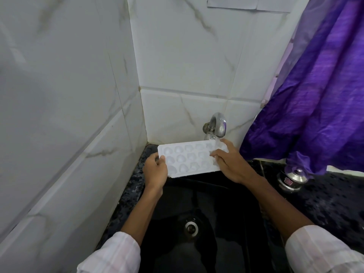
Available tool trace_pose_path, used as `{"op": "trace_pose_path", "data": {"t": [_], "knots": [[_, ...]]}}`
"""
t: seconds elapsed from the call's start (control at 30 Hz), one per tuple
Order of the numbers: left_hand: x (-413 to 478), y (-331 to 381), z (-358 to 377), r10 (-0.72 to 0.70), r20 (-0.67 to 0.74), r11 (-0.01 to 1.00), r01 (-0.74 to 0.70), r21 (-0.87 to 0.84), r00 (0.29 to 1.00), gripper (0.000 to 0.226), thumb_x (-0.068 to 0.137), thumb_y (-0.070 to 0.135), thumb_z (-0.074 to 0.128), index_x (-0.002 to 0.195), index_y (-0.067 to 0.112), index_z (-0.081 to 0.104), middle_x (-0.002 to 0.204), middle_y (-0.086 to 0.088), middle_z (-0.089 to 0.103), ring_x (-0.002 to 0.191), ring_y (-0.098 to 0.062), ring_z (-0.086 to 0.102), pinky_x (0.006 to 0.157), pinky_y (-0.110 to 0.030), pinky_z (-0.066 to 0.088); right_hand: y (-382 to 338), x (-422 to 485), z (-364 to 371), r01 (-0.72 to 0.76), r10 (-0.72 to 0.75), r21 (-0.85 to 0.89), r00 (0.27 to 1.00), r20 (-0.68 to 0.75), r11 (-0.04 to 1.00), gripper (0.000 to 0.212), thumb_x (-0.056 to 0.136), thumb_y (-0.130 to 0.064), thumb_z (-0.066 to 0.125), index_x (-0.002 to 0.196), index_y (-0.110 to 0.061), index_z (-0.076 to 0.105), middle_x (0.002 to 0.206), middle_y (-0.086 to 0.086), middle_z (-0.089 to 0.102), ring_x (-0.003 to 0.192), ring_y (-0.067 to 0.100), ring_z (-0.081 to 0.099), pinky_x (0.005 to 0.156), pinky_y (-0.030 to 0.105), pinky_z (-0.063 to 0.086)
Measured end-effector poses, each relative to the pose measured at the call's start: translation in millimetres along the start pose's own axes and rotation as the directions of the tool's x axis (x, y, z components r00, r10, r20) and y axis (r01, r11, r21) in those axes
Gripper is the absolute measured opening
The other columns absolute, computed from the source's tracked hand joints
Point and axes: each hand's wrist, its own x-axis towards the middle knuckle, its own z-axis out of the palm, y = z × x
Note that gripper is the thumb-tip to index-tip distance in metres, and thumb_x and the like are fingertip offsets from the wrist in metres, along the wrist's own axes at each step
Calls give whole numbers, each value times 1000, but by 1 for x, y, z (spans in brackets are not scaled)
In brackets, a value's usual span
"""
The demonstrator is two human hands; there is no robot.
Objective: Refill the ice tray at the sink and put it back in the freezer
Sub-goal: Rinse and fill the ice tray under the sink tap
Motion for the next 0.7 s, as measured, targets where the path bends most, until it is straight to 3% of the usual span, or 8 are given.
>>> {"op": "trace_pose_path", "data": {"t": [0.17, 0.4, 0.57, 0.7], "knots": [[-6, -1, 1, -25, 1, 999, 25, -33, 1000, 31, 101, 13, 45, 77, 26, 59, 91, -2, 69, 92, -27, 69, 82, -50, 59, -4, 0, -1, -36, 35, -43, 999, -27, 998, 29, 103, -26, 41, 122, -23, 63, 157, 9, 28, 142, 29, 29, 109, 45, 40], [-7, 3, 4, -19, 14, 1000, 19, -17, 1000, 28, 101, 14, 47, 80, 26, 62, 87, 0, 69, 89, -25, 70, 79, -48, 60, -3, -6, -3, -71, 71, -14, 997, 13, 997, 31, 105, -30, 36, 122, -23, 61, 158, 2, 25, 139, 21, 34, 105, 41, 44], [-3, 6, 5, -50, 15, 998, 51, -36, 999, 22, 102, 16, 46, 90, 19, 65, 95, -4, 70, 90, -24, 69, 82, -53, 60, 1, -9, 0, -54, 57, 102, 998, -27, 993, 27, 103, -31, 43, 128, -25, 51, 159, 1, 20, 142, 19, 31, 108, 32, 35], [2, 7, 5, -38, -4, 999, 37, -29, 999, 27, 103, 16, 46, 82, 25, 62, 93, -3, 69, 83, -20, 67, 82, -51, 60, 3, -10, 1, -42, 54, 167, 996, -68, 985, 14, 101, -34, 46, 115, -29, 48, 155, -2, 24, 136, 18, 38, 100, 27, 36]]}}
